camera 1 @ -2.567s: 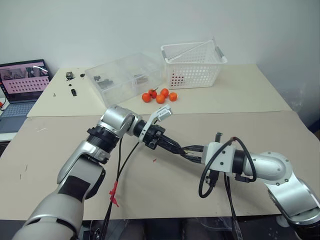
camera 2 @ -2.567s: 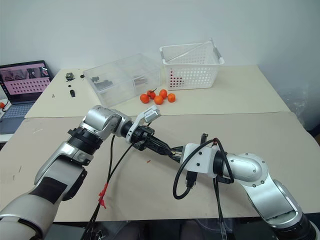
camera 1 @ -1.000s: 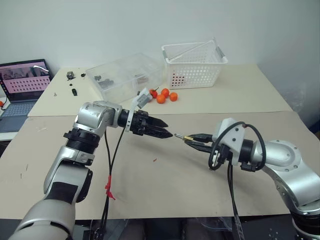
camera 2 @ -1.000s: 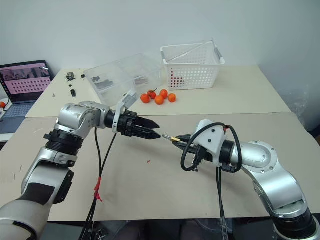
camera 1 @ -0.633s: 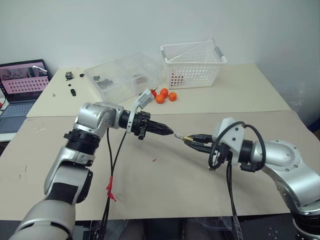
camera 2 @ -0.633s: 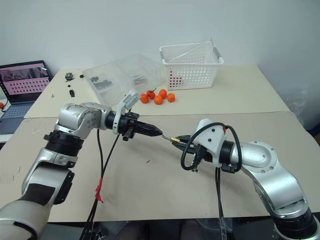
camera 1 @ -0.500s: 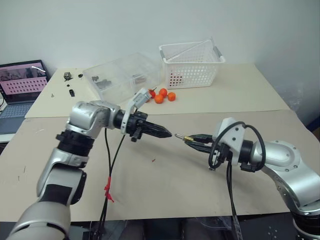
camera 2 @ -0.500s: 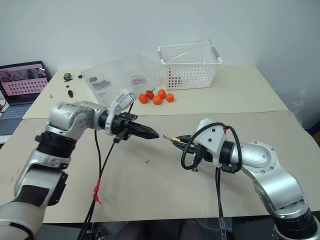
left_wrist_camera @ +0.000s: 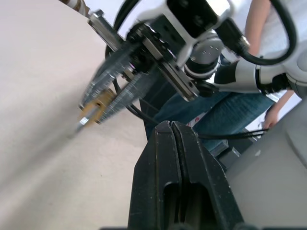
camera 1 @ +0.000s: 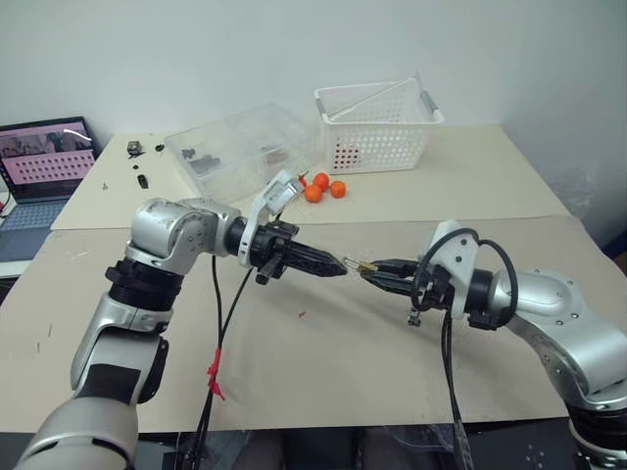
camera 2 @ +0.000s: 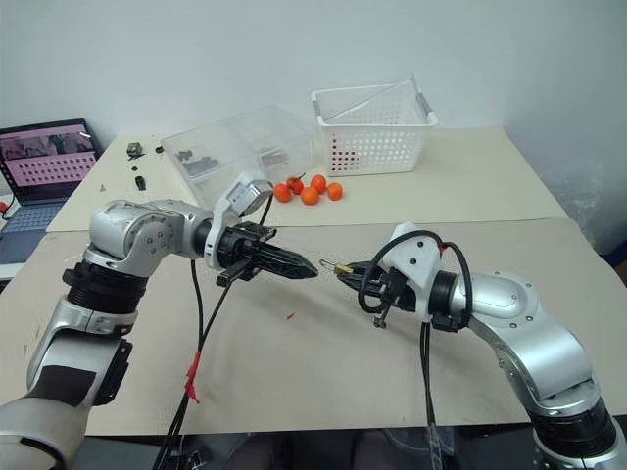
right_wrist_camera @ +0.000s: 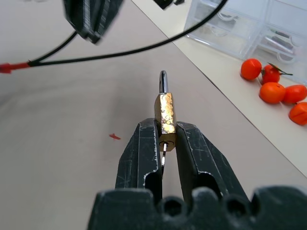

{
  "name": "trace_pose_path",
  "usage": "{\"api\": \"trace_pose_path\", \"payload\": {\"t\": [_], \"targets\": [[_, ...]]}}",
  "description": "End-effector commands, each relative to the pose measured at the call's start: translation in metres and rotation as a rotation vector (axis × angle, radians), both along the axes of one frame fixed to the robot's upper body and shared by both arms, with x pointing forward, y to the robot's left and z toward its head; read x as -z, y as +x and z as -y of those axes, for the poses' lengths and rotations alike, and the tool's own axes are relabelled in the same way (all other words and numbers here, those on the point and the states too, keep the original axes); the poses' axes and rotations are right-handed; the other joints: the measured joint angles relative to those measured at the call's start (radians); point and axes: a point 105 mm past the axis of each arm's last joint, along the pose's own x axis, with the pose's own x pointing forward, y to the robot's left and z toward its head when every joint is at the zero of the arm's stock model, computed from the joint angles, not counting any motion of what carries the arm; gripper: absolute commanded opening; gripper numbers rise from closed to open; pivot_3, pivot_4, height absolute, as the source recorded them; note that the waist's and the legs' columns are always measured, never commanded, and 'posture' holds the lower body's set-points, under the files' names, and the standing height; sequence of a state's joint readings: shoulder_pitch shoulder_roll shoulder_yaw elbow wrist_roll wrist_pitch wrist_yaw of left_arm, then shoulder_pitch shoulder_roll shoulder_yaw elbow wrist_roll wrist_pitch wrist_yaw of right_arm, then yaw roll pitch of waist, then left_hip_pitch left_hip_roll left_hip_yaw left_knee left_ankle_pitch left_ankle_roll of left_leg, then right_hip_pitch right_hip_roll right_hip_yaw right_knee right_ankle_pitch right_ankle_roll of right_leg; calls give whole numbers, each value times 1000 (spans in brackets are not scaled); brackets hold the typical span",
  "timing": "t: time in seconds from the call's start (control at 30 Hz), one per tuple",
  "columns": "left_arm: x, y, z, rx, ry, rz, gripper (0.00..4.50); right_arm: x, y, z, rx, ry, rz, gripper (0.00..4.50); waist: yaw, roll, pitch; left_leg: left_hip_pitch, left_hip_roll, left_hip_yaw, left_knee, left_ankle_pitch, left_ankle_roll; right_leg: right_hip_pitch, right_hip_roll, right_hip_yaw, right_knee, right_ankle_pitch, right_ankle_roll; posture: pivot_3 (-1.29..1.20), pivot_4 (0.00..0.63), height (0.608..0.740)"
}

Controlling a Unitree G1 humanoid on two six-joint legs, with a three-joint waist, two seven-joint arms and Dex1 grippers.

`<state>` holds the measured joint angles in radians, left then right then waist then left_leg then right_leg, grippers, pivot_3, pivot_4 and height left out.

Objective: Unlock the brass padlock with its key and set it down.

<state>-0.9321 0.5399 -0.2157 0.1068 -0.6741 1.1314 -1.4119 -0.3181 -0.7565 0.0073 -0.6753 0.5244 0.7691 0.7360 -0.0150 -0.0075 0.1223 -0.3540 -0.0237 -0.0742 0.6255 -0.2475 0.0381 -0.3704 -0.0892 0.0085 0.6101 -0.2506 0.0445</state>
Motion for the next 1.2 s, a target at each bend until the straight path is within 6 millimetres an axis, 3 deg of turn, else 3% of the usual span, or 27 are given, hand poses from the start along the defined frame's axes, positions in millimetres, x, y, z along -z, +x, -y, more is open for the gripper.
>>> {"api": "trace_pose_path", "payload": {"t": [0.03,0.37,0.93,1.2], "targets": [[-12,0,2,5,-38,34,50,-19,-4,-3,-12,34,59,209,1,0,0,0,0,0,0,0,0,0,0,0,0,0,0,0,150,740],[-9,7,6,-19,-35,41,50,-30,-12,-10,-25,92,36,209,2,0,0,0,-1,0,0,0,0,0,-1,0,-1,0,0,0,150,740],[-10,14,8,-34,-39,60,50,-18,-31,-11,-56,55,-47,209,2,0,0,0,-1,0,0,0,0,0,-1,0,-1,0,0,0,150,740],[-10,15,9,-35,-36,63,50,-22,-36,-15,-72,61,-38,209,2,0,0,0,-1,0,0,0,0,0,-1,0,-1,0,0,0,150,740]]}}
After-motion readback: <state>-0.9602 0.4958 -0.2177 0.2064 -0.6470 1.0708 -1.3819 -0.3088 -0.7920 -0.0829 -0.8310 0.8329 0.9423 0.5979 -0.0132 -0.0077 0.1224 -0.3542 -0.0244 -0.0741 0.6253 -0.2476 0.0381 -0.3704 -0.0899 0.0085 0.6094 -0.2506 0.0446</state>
